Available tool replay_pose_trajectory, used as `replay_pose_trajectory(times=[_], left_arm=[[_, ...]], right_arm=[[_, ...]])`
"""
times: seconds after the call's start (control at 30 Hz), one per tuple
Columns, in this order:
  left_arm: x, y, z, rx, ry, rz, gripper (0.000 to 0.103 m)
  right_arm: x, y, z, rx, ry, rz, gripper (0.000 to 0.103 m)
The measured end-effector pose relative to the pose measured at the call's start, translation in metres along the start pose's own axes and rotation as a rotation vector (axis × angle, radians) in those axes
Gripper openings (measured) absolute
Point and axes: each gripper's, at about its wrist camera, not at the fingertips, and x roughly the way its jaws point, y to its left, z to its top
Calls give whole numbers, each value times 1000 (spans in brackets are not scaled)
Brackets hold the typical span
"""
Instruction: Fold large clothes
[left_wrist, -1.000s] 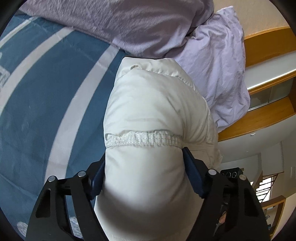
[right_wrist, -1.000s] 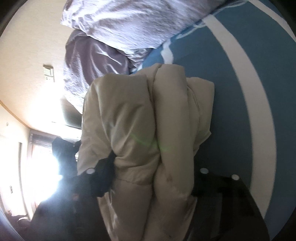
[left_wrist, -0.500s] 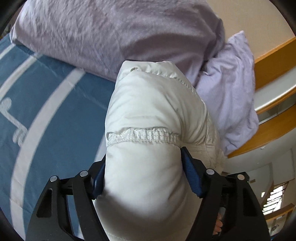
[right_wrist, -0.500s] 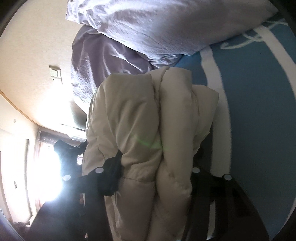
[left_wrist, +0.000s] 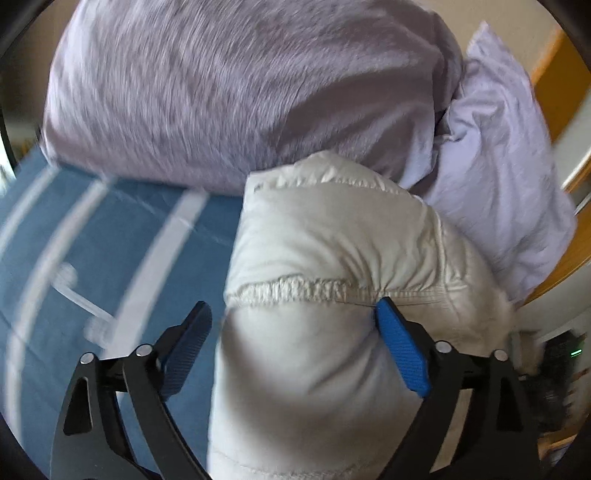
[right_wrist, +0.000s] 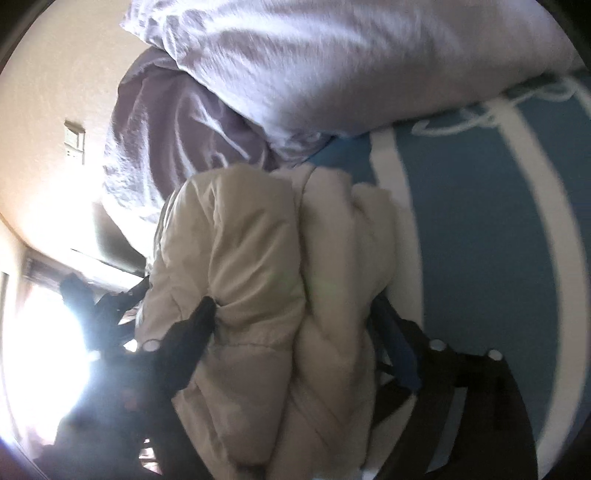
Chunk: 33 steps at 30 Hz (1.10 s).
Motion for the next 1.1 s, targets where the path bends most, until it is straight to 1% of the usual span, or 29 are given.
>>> replay_pose_trajectory(times=[0.1, 0.2, 0.27, 0.37, 0.43, 0.5, 0.6, 0.63, 0.83, 0.97, 1.1], left_arm=[[-9, -13, -1, 78, -48, 78, 92], [-15, -26, -6, 132, -90, 111, 92], [-17, -36, -12, 176, -109, 123, 92], [-14, -51, -24, 240, -101, 115, 92], [-12, -57, -32, 276, -111, 132, 92], [-9, -59, -35, 294, -107, 139, 92], [-8, -62, -37, 307, -101, 146, 92], [-7, -63, -38, 312, -101, 148, 92], [-7, -66, -42, 325, -105, 156, 92], [-9, -68, -43, 333, -111, 159, 92], [-15, -69, -46, 340, -128, 158, 92]], right_arm=[[-16, 11, -1, -53, -52, -94, 88], [-29, 28, -4, -131, -116, -184, 88], [-37, 43, -8, -186, -173, -237, 87], [-43, 61, -14, -259, -228, -278, 77], [-44, 75, -23, -323, -257, -298, 69], [-41, 83, -30, -364, -254, -294, 59], [-31, 87, -39, -383, -223, -282, 51], [-29, 86, -41, -383, -212, -280, 50], [-20, 83, -58, -398, -170, -305, 49], [-7, 76, -61, -391, -136, -332, 47], [1, 71, -65, -382, -128, -347, 48]])
